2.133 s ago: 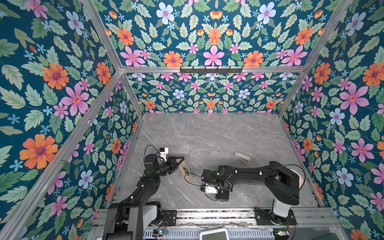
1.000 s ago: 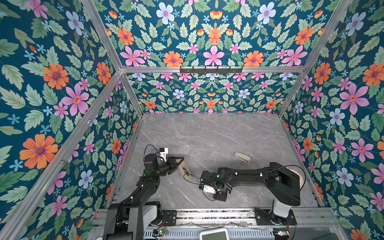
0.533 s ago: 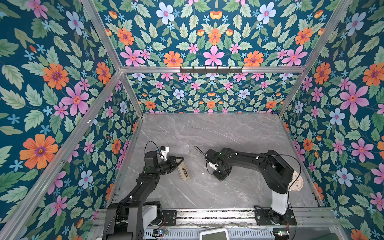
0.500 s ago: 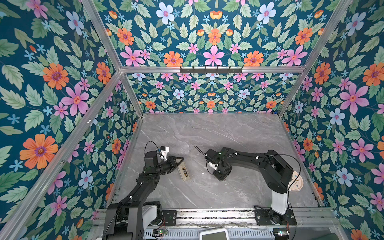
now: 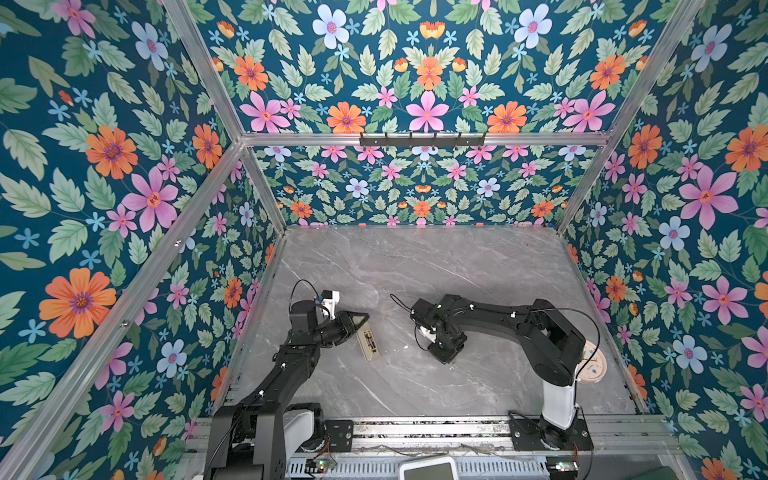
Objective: Load the batteries into the remote control
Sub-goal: 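Lift the battery cover with the right gripper and carry it toward the remote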
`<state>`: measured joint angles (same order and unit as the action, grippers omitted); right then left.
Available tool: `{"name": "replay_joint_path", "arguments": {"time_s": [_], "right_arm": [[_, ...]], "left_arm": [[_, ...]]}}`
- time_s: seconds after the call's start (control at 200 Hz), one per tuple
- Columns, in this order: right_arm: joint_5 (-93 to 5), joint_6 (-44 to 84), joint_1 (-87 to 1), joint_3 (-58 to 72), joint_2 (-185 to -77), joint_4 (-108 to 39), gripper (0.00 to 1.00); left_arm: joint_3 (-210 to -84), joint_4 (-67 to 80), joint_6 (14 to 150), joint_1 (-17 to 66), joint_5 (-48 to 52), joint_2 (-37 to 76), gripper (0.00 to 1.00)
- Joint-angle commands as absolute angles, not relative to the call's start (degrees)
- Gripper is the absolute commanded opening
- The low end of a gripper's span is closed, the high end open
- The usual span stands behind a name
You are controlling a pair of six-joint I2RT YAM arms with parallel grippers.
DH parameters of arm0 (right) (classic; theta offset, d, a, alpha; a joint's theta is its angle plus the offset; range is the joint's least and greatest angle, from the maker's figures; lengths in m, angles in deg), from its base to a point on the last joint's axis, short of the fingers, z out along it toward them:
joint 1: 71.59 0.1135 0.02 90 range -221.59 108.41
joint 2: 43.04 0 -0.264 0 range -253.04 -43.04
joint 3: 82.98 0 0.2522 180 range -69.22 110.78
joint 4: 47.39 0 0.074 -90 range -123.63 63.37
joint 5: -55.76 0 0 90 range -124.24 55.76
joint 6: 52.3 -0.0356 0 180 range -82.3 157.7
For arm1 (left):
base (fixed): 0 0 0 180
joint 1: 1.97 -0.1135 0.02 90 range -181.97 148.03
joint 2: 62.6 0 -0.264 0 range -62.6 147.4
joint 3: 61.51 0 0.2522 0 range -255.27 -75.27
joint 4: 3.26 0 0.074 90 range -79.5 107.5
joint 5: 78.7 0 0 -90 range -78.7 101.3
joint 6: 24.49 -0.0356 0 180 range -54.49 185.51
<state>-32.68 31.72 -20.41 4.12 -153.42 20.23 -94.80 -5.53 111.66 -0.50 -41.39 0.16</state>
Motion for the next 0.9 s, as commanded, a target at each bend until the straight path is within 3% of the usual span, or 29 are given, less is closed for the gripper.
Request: {"name": "replay_joint_path", "arguments": {"time_s": [0.0,0.895], "right_arm": [[-32.8,31.2,-20.4,2.9,-152.3,20.6,0.27],[-34.0,31.2,-19.5,-3.6,-147.6,17.6,0.27]], "left_arm": [[-95.1,-7.0,110.9,-0.3,-41.8,0.4,0.00],[-95.1,-8.2,111.1,0.5,-40.5,0.9,0.00]]}}
